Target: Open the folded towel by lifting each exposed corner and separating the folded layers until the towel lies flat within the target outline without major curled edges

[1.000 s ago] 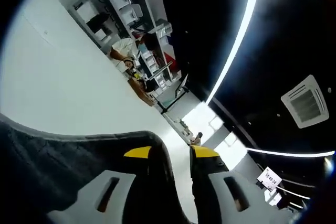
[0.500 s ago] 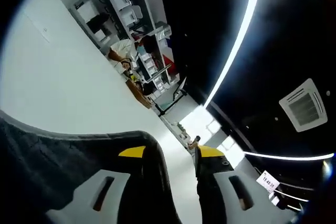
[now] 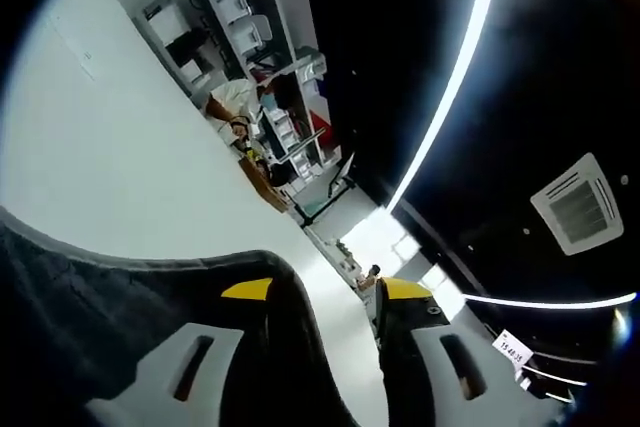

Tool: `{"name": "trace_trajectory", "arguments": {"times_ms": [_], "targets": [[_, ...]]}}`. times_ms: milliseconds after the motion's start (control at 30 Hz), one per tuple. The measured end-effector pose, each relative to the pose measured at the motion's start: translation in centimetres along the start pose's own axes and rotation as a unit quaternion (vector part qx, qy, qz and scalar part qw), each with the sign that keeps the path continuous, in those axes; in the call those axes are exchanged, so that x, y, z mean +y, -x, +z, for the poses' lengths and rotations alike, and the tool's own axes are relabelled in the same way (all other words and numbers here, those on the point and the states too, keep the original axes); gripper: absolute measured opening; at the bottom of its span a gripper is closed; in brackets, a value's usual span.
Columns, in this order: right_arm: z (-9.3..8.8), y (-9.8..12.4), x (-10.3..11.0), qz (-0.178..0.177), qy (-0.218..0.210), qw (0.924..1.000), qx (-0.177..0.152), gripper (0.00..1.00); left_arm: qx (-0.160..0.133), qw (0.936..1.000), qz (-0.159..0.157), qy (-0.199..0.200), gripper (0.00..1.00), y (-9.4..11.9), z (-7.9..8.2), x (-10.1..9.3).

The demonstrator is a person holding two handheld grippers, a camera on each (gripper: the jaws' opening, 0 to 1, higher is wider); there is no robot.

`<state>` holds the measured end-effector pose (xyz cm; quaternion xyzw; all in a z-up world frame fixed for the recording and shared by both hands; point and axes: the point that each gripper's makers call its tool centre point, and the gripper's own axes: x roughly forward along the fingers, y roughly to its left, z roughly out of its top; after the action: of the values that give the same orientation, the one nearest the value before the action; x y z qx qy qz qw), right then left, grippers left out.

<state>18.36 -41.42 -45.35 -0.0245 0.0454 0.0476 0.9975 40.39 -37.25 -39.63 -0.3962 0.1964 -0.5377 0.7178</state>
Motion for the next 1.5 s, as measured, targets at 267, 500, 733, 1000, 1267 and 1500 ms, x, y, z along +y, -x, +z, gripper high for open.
{"name": "trace_trajectory", "arguments": {"times_ms": [267, 500, 733, 1000, 1267, 1500], "targets": [[-0.5, 0.5, -1.0, -0.023, -0.018, 0.9996, -0.003, 0.00, -0.025, 0.9996, -0.010, -0.012, 0.38, -0.6, 1.2, -0.3], [-1.2, 0.6, -1.4, -0.034, -0.023, 0.9991, 0.006, 0.00, -0.006, 0.9998, -0.013, -0.011, 0.40, -1.1, 0.6, -0.1], [-0.6, 0.7, -1.4, -0.032, -0.005, 0.9995, 0.003, 0.00, 0.033, 0.9994, -0.005, 0.000, 0.40, -1.3, -0.6, 0.7], [-0.2, 0.7, -1.2, -0.031, -0.004, 0.9995, -0.003, 0.00, 0.077, 0.9968, 0.021, -0.008, 0.41, -0.9, -1.6, 1.6], [-0.1, 0.7, -0.9, -0.027, -0.001, 0.9996, -0.005, 0.00, 0.080, 0.9966, 0.019, -0.003, 0.43, -1.6, -1.8, 1.6], [-0.1, 0.8, -0.7, -0.023, 0.003, 0.9997, -0.006, 0.00, 0.051, 0.9982, 0.011, -0.031, 0.45, -3.3, -0.7, 1.4]]}}
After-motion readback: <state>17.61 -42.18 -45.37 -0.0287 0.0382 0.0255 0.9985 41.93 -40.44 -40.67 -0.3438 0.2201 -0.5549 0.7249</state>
